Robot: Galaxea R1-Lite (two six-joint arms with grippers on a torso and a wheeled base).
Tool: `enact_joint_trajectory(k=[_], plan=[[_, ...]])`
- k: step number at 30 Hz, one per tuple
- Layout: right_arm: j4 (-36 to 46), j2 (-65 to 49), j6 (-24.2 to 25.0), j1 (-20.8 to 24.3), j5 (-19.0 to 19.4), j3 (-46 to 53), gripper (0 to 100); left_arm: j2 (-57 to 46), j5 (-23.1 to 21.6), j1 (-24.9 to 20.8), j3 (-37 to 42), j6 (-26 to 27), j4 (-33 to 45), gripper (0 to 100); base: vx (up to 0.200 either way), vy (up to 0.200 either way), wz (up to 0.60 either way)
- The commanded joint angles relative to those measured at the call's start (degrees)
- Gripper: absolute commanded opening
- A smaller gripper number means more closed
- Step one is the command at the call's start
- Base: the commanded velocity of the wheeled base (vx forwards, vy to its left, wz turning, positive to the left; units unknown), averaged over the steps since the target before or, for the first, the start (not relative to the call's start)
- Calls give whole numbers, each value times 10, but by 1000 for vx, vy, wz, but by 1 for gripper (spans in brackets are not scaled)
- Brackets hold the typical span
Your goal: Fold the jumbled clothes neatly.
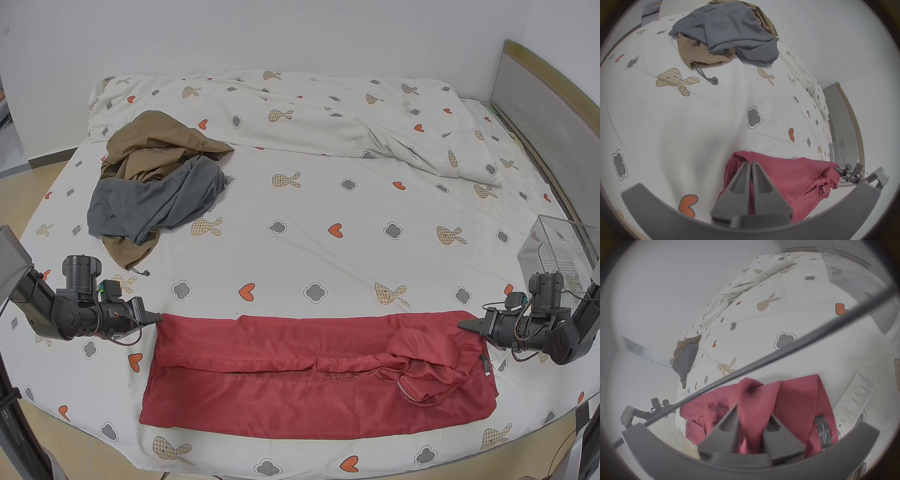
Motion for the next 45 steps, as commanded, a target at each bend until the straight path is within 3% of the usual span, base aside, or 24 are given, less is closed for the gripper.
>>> enact_joint_trajectory(k=[1, 7, 14, 21, 24, 35, 45], plan=[[0, -6, -1, -3, 0, 2, 100, -4, 6, -1, -2, -1, 0, 100, 0, 0, 0], [3, -92, 2, -41, 0, 27, 100, -40, 6, 24, -10, -3, 1, 100, 0, 0, 0], [5, -200, 6, -28, 6, 48, 100, -91, 1, 13, 9, -5, 13, 100, 0, 0, 0], [5, -193, 42, 142, 0, 55, 100, -96, -16, -83, 50, -3, 16, 100, 0, 0, 0], [-1, -100, 43, 174, -2, 48, 100, -80, -16, -109, 57, -3, 13, 100, 0, 0, 0], [0, 6, 40, 176, -6, 50, 100, 10, -7, -147, 54, 3, 12, 100, 0, 0, 0], [-1, 9, 40, 165, -5, 80, 100, 15, 22, -116, 68, 46, 17, 100, 0, 0, 0]])
